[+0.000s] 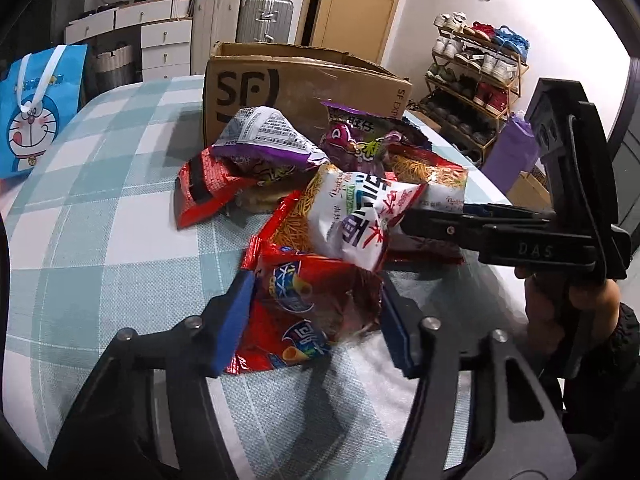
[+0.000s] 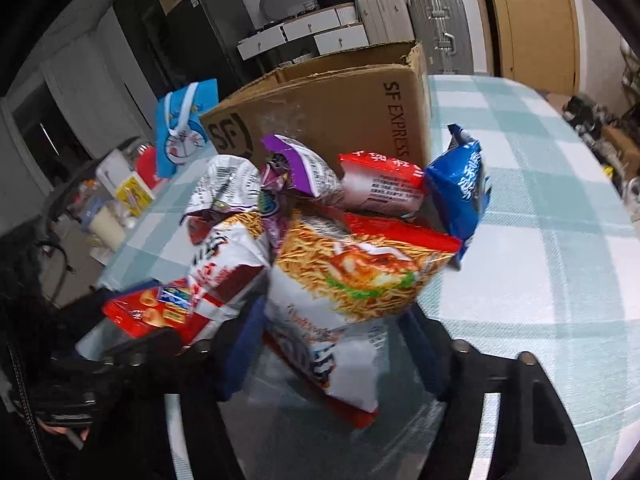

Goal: Organize snacks
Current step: 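Grasp the red snack bag with the left gripper while the right gripper grasps the noodle bag, then lift both held bags and carry them over the cardboard box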

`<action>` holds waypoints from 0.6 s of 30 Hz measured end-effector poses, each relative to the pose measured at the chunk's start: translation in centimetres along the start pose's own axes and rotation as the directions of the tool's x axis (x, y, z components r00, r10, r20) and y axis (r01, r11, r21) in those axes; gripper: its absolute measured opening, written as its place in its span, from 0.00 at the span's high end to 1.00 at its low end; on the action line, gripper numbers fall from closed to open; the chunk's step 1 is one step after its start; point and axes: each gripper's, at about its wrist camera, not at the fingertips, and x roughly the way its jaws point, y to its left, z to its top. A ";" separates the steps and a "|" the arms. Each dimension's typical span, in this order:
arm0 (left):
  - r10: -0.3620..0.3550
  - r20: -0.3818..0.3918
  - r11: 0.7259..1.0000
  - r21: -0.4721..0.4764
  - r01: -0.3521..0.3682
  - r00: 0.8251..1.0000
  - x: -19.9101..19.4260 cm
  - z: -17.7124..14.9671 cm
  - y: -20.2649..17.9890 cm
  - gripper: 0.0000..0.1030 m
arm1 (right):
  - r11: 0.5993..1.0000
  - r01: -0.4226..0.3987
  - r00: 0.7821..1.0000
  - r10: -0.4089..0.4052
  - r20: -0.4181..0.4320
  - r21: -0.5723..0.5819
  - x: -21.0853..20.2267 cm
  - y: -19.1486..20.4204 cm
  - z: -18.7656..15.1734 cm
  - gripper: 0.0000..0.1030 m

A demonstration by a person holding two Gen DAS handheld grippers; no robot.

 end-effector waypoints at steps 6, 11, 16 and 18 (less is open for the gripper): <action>-0.029 -0.001 0.999 -0.025 0.029 1.000 -0.2 -0.1 0.3 0.61 | 1.000 -0.003 1.000 0.003 0.023 0.008 -0.9 -0.2 -0.5 0.43; -0.032 0.012 0.999 -0.030 0.032 0.999 -0.7 -0.1 0.4 0.63 | 1.000 0.017 0.998 -0.017 0.065 -0.003 -2.4 -0.3 -1.4 0.51; -0.033 0.046 0.999 -0.031 0.034 0.998 -2.0 -0.1 0.3 0.63 | 0.999 0.036 0.993 -0.035 0.111 -0.008 -4.3 -0.6 -1.7 0.52; -0.033 0.058 0.999 -0.033 0.035 0.998 -2.6 -0.2 0.3 0.63 | 0.999 0.033 0.991 -0.033 0.131 -0.004 -5.1 -0.9 -1.7 0.52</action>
